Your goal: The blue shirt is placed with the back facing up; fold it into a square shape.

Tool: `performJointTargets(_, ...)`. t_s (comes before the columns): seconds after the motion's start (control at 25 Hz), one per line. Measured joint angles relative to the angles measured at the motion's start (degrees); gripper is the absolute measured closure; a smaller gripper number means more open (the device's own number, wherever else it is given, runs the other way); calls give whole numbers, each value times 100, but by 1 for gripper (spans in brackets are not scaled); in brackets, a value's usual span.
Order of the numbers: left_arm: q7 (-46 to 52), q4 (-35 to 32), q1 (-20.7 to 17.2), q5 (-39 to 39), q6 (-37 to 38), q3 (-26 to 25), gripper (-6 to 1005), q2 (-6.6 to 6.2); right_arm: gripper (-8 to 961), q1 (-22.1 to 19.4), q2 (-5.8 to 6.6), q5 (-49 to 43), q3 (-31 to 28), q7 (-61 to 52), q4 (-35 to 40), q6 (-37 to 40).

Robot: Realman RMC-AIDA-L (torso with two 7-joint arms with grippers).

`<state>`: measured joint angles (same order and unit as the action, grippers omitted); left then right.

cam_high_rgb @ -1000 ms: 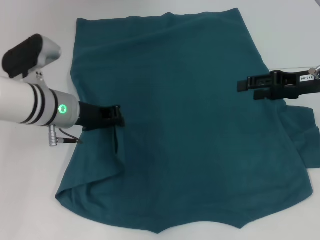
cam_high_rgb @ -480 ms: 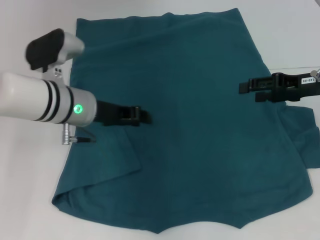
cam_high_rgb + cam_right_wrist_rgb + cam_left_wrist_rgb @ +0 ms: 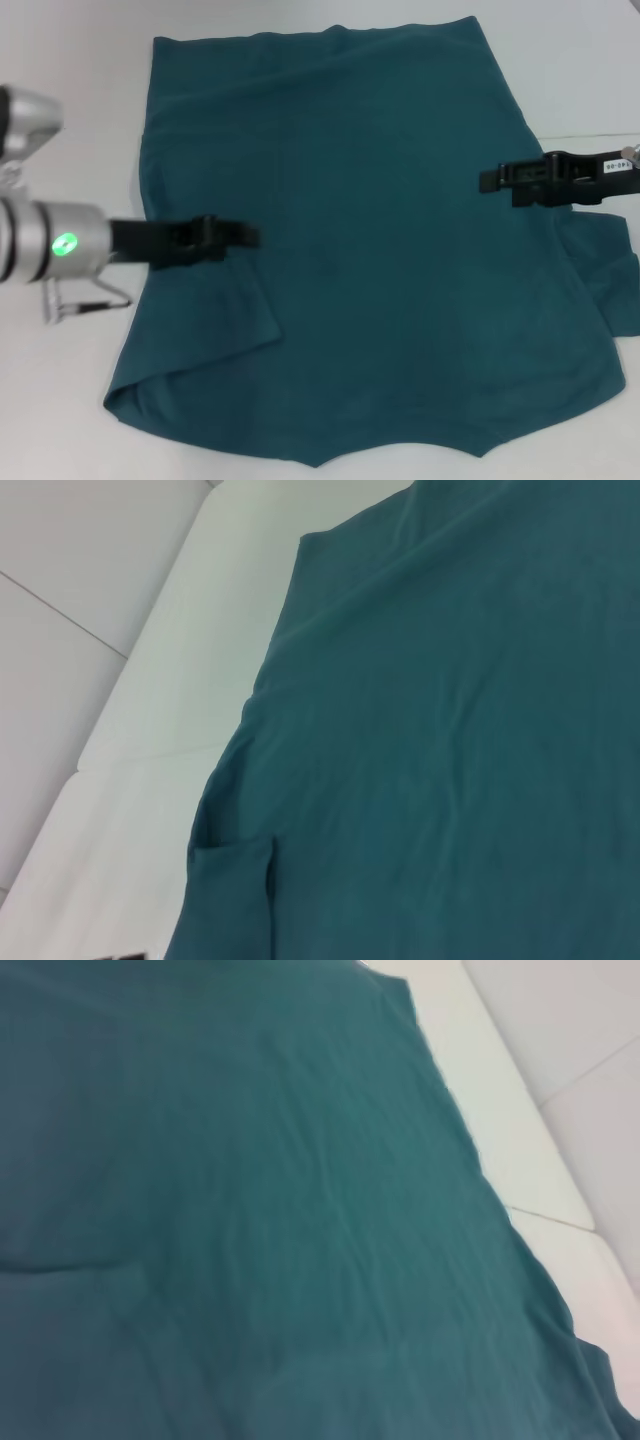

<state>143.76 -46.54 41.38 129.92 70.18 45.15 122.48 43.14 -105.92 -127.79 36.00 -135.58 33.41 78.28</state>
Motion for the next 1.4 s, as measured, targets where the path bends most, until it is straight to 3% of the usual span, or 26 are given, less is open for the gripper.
performJointTargets(0.12, -953, -226, -531, -536, 540, -16, 401, 9, 137, -57, -11, 23, -32, 115, 12, 3)
performJointTargets(0.24, -2433, -414, -968, -852, 1188, -109, 405, 117, 137, -84, -32, 24, -39, 239, 45, -3)
performJointTargets(0.48, -4298, -211, -1451, -1252, 1974, -145, 379, 212, 137, -87, -54, 26, -24, 382, 57, -1)
performJointTargets(0.68, -4524, 145, -1441, -1292, 2052, -317, 270, 192, 137, -105, -51, 26, -41, 393, 66, -17)
performJointTargets(0.96, -4186, 370, -1386, -1500, 1982, -803, 279, 162, 137, -455, 47, 32, -55, 259, 311, 47)
performJointTargets(1.08, -4182, 447, -1417, -1586, 1928, -996, 279, 161, 137, -703, 152, 19, -101, 6, 442, 135)
performJointTargets(1.4, -4117, 601, -1405, -1627, 1842, -1147, 279, 163, 137, -1210, 624, -65, -130, -946, 516, 321)
